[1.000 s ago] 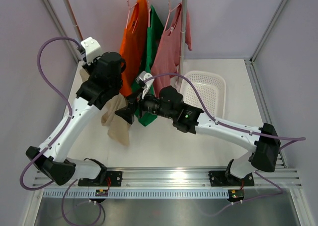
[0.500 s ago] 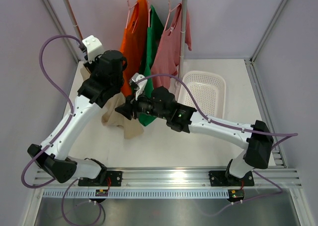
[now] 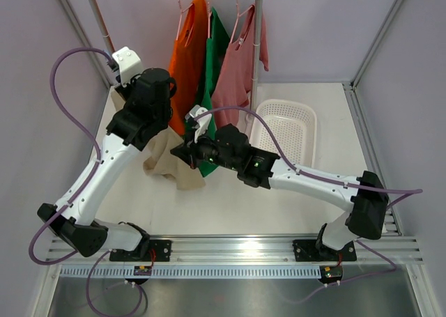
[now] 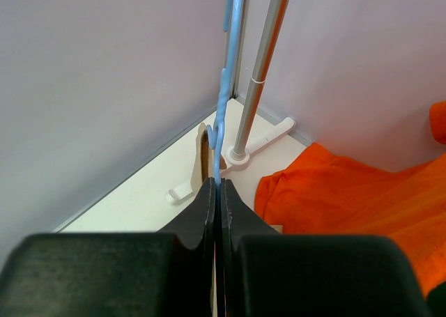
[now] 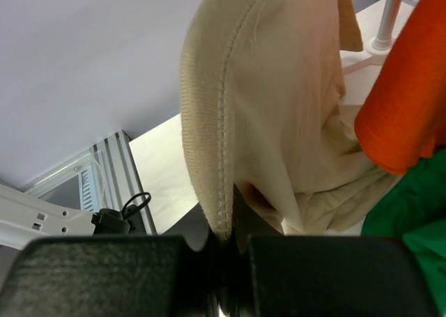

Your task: Remove the t-shirt from the hanger

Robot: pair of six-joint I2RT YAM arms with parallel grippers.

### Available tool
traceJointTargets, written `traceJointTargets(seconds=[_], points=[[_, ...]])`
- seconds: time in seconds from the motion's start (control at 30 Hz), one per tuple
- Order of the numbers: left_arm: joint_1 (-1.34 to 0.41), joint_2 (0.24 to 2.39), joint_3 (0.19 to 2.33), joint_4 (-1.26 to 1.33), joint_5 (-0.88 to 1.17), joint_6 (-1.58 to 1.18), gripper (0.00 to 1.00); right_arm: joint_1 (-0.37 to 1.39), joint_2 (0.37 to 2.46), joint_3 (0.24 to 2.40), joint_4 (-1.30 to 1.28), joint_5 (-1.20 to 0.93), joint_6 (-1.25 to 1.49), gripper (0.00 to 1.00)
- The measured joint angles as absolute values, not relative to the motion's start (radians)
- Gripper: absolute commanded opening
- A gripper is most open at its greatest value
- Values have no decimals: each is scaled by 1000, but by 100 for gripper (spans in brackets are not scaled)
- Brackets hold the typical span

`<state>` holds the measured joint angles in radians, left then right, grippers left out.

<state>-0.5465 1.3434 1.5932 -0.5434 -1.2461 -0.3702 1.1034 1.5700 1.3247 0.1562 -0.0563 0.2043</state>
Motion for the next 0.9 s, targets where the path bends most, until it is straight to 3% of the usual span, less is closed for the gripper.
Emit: traceJointTargets(seconds=[0.5, 0.67, 0.9], points=[[-473, 1399, 1602, -522, -1229, -360, 0, 1104, 1262, 1011, 127, 12, 237, 0], [-473, 1399, 1621, -519, -1185, -354, 0, 1104, 1253, 970, 137, 38, 244, 0], [-463, 1178, 1493, -545, -800, -329, 0, 1104, 1327, 972, 154, 42, 250, 0]])
